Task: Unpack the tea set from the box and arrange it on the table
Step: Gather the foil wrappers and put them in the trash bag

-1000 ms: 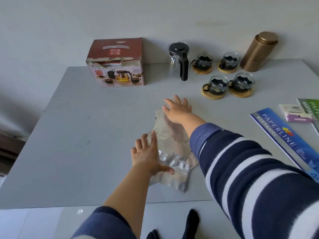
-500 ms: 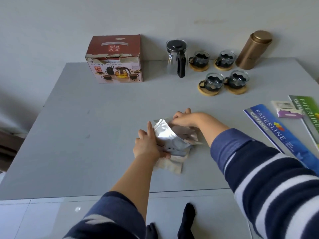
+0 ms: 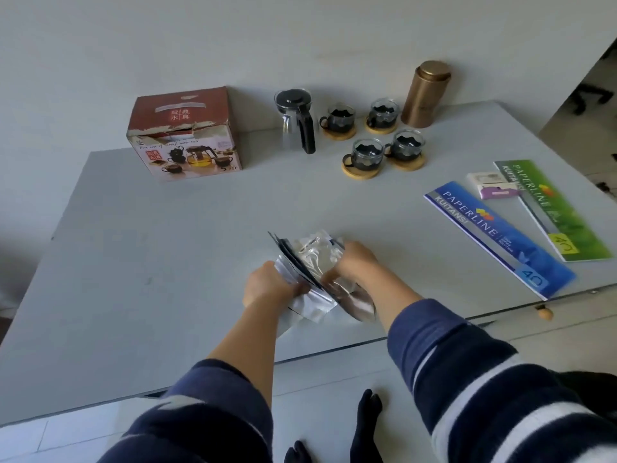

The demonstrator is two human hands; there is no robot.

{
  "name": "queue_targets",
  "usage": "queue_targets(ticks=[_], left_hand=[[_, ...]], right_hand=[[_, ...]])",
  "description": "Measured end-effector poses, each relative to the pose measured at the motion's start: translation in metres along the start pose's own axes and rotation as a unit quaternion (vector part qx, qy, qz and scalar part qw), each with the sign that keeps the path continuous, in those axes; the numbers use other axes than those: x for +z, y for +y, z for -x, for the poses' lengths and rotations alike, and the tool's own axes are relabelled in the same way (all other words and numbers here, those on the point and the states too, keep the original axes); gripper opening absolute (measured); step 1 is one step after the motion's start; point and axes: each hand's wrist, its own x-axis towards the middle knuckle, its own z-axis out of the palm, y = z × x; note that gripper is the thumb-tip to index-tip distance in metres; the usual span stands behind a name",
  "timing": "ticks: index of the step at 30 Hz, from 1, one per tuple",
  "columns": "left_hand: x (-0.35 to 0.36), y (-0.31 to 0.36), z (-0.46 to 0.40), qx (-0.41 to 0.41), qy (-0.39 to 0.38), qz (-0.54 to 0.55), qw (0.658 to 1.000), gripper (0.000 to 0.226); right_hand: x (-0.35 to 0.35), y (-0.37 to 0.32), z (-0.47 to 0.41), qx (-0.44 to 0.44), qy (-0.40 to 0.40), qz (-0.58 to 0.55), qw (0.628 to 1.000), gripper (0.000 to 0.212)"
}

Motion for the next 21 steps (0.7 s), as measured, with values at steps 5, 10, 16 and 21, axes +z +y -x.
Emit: queue_targets(ticks=[5, 10, 16, 21], left_hand=[[0.002, 0.0, 0.001, 0.01, -0.033, 0.039, 0.999, 0.037], [-0.005, 0.016, 0.002, -0.005, -0.087, 0.078, 0.993, 0.045], [0.003, 0.051, 0.008, 0.029, -0.134, 0.11, 0.984, 0.062], [0.024, 0.094, 0.02, 0.075, -0.131, 0.097, 0.984, 0.077]], right_hand=[[0.009, 0.011, 0.013, -0.021, 0.073, -0.051, 0.996, 0.033], [-0.008, 0.04, 0.014, 0.039, -0.026, -0.249, 0.967, 0.041], [-0.031, 0.075, 0.023, 0.025, 0.0, -0.339, 0.94, 0.043], [-0.062, 0.112, 0.035, 0.01, 0.02, -0.391, 0.92, 0.041]])
